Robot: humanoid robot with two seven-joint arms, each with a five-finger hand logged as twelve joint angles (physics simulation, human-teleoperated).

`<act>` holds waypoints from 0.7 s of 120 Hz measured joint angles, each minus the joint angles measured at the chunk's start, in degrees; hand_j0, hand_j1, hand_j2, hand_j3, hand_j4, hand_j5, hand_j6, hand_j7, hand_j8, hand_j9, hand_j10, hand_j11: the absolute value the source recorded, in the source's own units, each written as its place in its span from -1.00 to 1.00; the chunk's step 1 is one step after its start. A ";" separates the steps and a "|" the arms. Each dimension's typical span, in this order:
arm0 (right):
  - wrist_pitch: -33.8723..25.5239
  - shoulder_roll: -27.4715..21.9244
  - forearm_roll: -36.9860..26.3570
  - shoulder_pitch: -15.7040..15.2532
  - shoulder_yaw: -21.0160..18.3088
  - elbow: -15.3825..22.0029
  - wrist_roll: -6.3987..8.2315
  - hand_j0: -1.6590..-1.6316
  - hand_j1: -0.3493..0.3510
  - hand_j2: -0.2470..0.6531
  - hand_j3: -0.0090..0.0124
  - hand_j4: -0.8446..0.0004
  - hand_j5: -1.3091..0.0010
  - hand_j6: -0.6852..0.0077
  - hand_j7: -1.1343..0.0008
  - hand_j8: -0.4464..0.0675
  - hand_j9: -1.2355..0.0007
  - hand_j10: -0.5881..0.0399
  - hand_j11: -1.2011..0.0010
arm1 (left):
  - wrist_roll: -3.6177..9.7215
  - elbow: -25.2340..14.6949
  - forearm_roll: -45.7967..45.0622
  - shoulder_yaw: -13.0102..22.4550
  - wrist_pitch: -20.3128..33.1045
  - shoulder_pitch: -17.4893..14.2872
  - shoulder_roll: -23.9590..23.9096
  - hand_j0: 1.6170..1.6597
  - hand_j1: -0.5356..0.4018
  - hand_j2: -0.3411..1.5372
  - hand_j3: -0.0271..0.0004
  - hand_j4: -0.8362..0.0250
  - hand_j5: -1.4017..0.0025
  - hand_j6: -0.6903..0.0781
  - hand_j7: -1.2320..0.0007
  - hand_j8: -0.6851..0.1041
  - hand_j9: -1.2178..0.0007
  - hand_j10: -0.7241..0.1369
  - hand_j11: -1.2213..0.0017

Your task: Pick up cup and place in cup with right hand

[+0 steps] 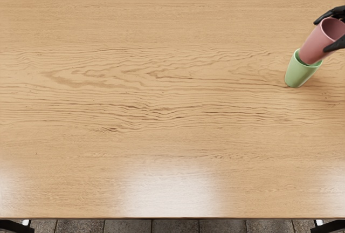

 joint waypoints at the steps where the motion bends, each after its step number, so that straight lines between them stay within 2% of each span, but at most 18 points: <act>1: 0.00 0.01 0.00 -0.03 -0.04 -0.07 0.04 -0.36 0.30 -0.73 -0.27 0.04 -0.19 0.36 -0.16 0.32 -0.11 0.25 -0.07 | 0.00 0.00 0.00 0.00 0.00 0.00 0.00 0.92 0.86 -0.63 0.97 0.92 0.98 0.77 0.98 0.71 0.98 0.66 0.97; 51: -0.03 1.80 -0.10 -0.15 -0.41 -3.75 1.15 -0.36 0.30 -0.72 -0.24 0.04 -0.18 0.36 -0.16 0.32 -0.10 0.25 -0.07 | 0.00 0.00 0.00 0.01 0.00 0.00 0.00 0.92 0.86 -0.63 0.97 0.92 0.98 0.77 0.98 0.71 0.97 0.66 0.97; 52: -0.03 1.82 -0.10 -0.14 -0.41 -3.78 1.16 -0.35 0.29 -0.72 -0.25 0.03 -0.18 0.35 -0.16 0.31 -0.10 0.24 -0.07 | 0.00 0.00 0.00 0.01 0.00 0.00 0.00 0.92 0.86 -0.63 0.97 0.92 0.98 0.77 0.98 0.71 0.97 0.66 0.97; 53: -0.03 1.84 -0.11 -0.13 -0.41 -3.81 1.17 -0.36 0.29 -0.72 -0.18 0.03 -0.18 0.34 -0.16 0.31 -0.10 0.24 -0.07 | 0.00 0.00 0.00 0.01 0.00 0.00 0.00 0.92 0.86 -0.63 0.97 0.92 0.98 0.77 0.98 0.71 0.97 0.66 0.97; 58: -0.09 1.91 -0.14 -0.11 -0.39 -4.01 1.20 -0.34 0.25 -0.75 -0.25 -0.01 -0.16 0.30 -0.16 0.26 -0.09 0.21 -0.07 | 0.00 0.00 0.00 0.01 0.00 0.00 0.00 0.92 0.86 -0.63 0.97 0.92 0.98 0.77 0.98 0.71 0.98 0.66 0.97; 84: -0.21 2.51 -0.19 -0.14 -0.43 -5.54 1.94 -0.34 0.20 -0.79 -0.23 -0.09 -0.11 0.23 -0.14 0.14 -0.05 0.15 -0.07 | 0.00 0.00 0.00 0.01 0.00 -0.05 0.00 0.92 0.86 -0.63 0.97 0.92 0.98 0.77 0.98 0.71 0.98 0.66 0.97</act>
